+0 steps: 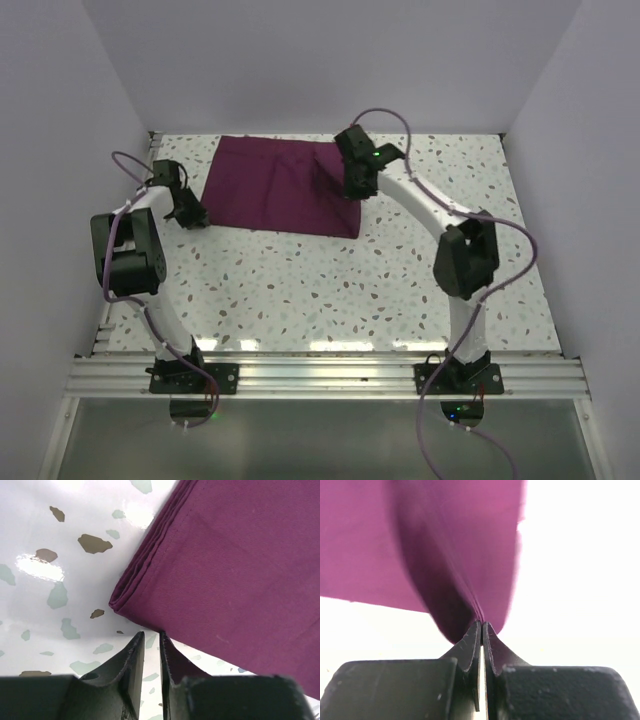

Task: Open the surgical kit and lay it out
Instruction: Open the surgical kit at the center of the board.

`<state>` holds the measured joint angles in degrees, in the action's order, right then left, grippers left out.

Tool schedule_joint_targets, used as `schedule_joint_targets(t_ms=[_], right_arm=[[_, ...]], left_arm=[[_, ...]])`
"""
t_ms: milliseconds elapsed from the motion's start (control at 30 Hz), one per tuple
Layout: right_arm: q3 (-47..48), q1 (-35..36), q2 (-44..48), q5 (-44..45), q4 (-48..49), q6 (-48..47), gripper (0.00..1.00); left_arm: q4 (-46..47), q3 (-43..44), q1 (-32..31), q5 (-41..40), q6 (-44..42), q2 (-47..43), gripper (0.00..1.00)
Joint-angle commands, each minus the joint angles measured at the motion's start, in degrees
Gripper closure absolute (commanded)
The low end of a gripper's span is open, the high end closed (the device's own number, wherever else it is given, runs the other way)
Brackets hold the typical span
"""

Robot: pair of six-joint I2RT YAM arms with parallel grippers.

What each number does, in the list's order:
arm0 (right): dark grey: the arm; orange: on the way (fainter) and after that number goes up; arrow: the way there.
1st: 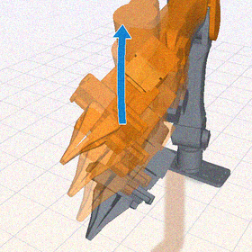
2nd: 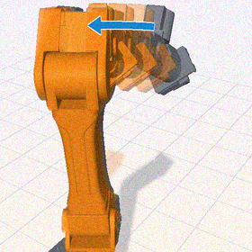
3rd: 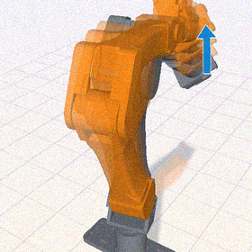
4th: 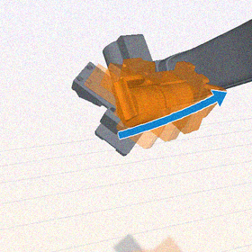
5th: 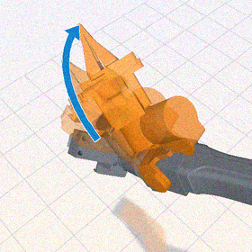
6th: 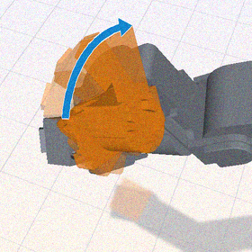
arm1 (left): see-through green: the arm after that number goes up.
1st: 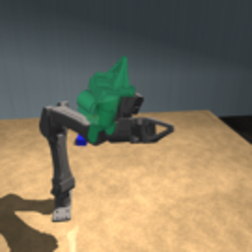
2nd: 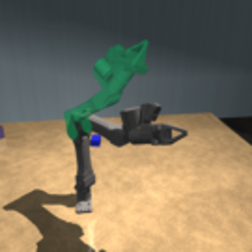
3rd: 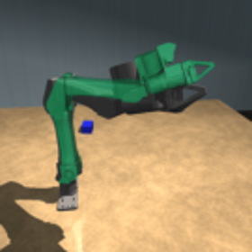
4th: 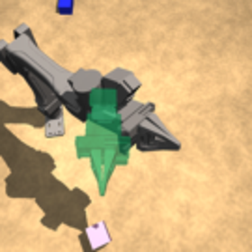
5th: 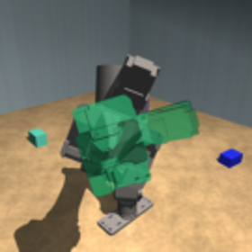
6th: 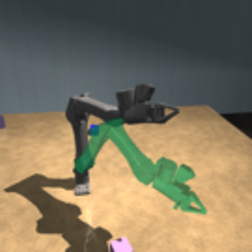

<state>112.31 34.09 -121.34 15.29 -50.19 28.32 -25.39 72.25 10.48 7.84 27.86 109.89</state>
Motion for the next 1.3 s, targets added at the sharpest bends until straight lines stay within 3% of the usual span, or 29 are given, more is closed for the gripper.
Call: schedule_joint_targets(t_ms=[0, 100, 267, 300, 333, 400, 467, 500, 600, 733, 767, 833, 900, 933, 967, 1267], right_arm=[[-11.9, -6.7, 10.9, 5.9, 1.0, 1.3, 1.0], [-22.6, -11.4, 16.2, 7.5, 2.9, 1.4, 1.0], [-32.7, -16.2, 19.5, 10.4, 3.7, 2.4, 1.0], [-34.1, -16.6, 19.4, 11.5, 3.4, 2.9, 0.96], [-34.3, -17.3, 19.1, 12.6, 2.2, 3.1, 0.64], [-33.8, -17.8, 18.1, 16.8, 0.4, 4.0, 0.28], [-32.8, -18.7, 17.7, 20.1, -2.7, 5.2, 0.07], [-32.3, -19.1, 17.8, 21.8, -3.6, 6.0, 0.03], [-30.1, -19.3, 19.2, 22.5, -4.6, 6.1, 0.02], [-32.1, -19.3, 25.2, 11.8, 3.8, 1.5, 0.03], [-32.8, -19.4, 27.4, 6.0, 9.2, 0.4, 0.04], [-32.1, -19.4, 27.9, 2.7, 12.2, -0.6, 0.04], [-27.9, -19.3, 25.1, 0.3, 14.0, -1.6, 0.05], [-26.0, -19.3, 23.4, 0.1, 13.9, -1.9, 0.07], [-24.1, -19.5, 19.9, 0.7, 13.5, -2.2, 0.08], [1.2, -24.7, -2.2, 0.2, 4.5, 0.9, 0.27]], left_arm=[[-0.8, 3.1, 0.3, -1.6, -0.9, 0.4, 0.8], [-1.3, 3.2, 0.2, -1.3, -0.7, -0.2, 0.8], [-2.0, 2.6, -0.8, -1.0, -0.6, -1.7, 0.8], [-2.2, 2.4, -1.1, -0.8, -0.6, -2.2, 0.8], [-2.7, 2.2, -1.6, -0.8, -0.6, -2.6, 0.8], [-2.9, 1.2, -2.4, -0.4, -0.4, -3.4, 0.79], [-3.0, 0.4, -4.1, 0.6, -0.1, -4.3, 0.76], [-3.1, -0.4, -4.9, 0.6, 0.0, -5.1, 0.76], [-3.0, -2.9, -8.2, -0.2, 0.6, -7.4, 0.74], [-2.2, -5.5, -10.0, -1.2, 1.2, -11.3, 0.69], [-2.1, -5.9, -11.4, -1.2, 1.2, -12.3, 0.6], [-0.6, -7.5, -11.7, -1.7, 0.7, -16.7, 0.51], [0.7, -9.5, -11.8, -1.9, 0.4, -21.4, 0.15], [1.6, -10.0, -11.8, -1.9, 0.4, -22.6, 0.04], [1.3, -10.4, -11.8, -1.7, 0.3, -23.9, 0.0], [-1.0, -15.0, -11.8, 1.3, -0.7, -29.0, 0.02]])
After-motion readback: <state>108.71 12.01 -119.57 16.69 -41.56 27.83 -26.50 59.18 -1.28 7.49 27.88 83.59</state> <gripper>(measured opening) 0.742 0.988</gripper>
